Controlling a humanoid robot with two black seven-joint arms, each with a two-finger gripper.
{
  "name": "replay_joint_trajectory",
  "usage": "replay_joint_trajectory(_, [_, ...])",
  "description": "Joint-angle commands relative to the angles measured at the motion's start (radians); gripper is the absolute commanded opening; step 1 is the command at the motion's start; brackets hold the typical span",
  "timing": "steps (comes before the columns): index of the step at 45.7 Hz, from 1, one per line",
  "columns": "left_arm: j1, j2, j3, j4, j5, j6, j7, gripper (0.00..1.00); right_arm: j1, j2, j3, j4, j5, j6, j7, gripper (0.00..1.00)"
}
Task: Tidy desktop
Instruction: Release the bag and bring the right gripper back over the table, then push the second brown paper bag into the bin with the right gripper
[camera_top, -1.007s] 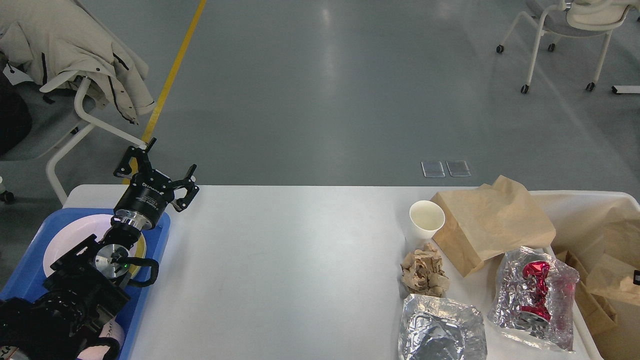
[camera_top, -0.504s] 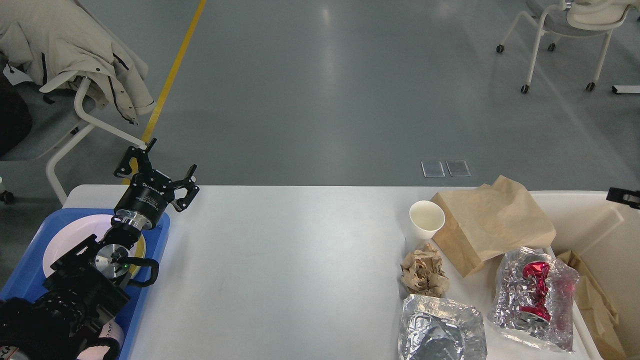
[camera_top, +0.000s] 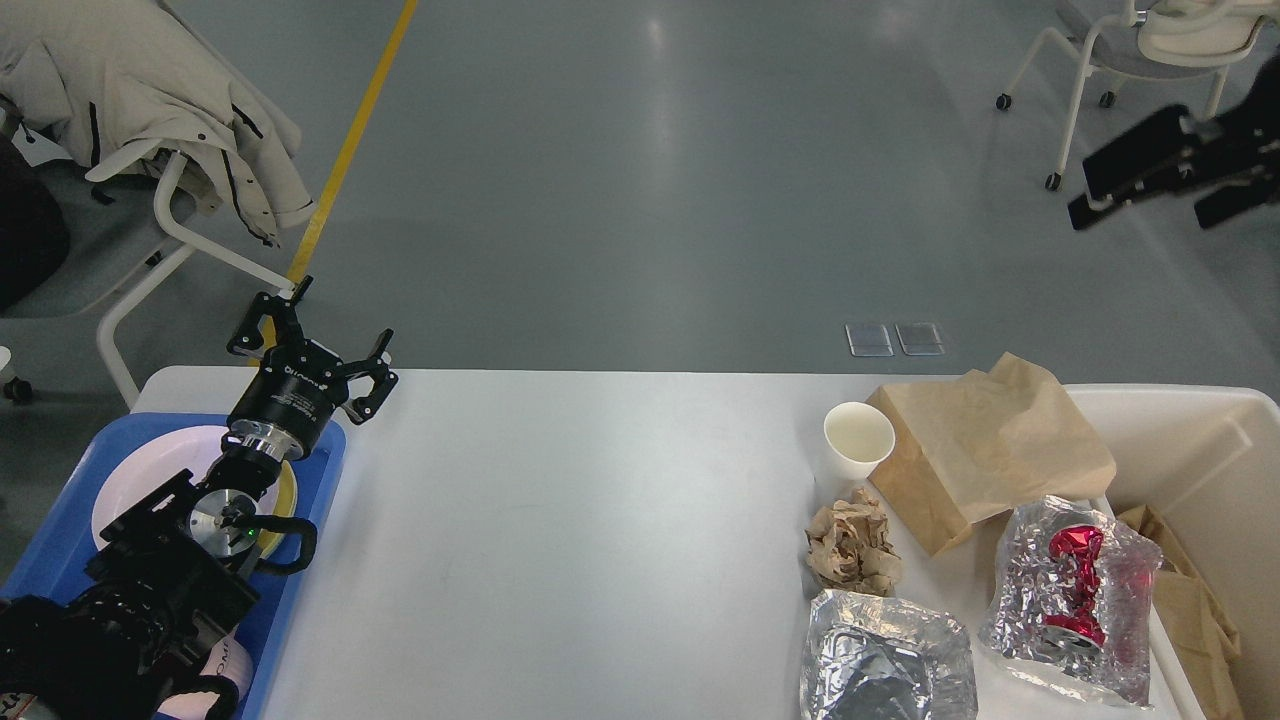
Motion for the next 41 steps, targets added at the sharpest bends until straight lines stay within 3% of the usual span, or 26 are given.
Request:
replay_joint_trajectory(1, [-0.001,0.0,0.0,0.0,0.001,0.0,-0.001,1.0,0.02,-0.052,0.15,0.002,0.001,0.005,0.005,1.0])
replay_joint_trajectory(8, [-0.001,0.0,0.0,0.0,0.001,0.0,0.001,1.0,-0.03,-0.061,0.164,-0.004,-0.001,0.005,-0.001,1.0])
replay_joint_trajectory(15, [-0.001,0.0,0.0,0.0,-0.001,0.0,0.001,1.0,-0.329,-0.049,0.157,-0.074,-0.004,0.005,-0.03,1.0])
replay_joint_trajectory(20, [-0.001,0.0,0.0,0.0,-0.001,0.0,0.001,1.0,-0.627,0.006,0.147,-0.215,0.013,-0.294,-0.106,1.0])
replay_joint_trajectory(23, [-0.001,0.0,0.0,0.0,-0.001,0.0,0.001,1.0,-0.8,0.09,0.155,-0.324,0.049,-0.408,-0.172,1.0])
replay_joint_trajectory(25, [-0.001,0.0,0.0,0.0,0.001,0.0,0.001,1.0,-0.901,0.141,0.157,-0.399,0.094,-0.47,-0.192,1.0])
replay_joint_trajectory(31, [-0.001,0.0,0.0,0.0,0.001,0.0,-0.001,1.0,-1.132,0.213,0.158,-0.583,0.217,-0.579,-0.216,1.0])
replay_joint_trajectory(36, [-0.001,0.0,0.0,0.0,-0.001,0.0,0.001,1.0,-1.236,0.278,0.204,-0.712,0.304,-0.585,-0.273,1.0])
replay_joint_trajectory(41, [-0.001,0.0,0.0,0.0,-0.001,0.0,-0.001,1.0,-1.327,0.293,0.29,-0.78,0.333,-0.594,-0.285,1.0])
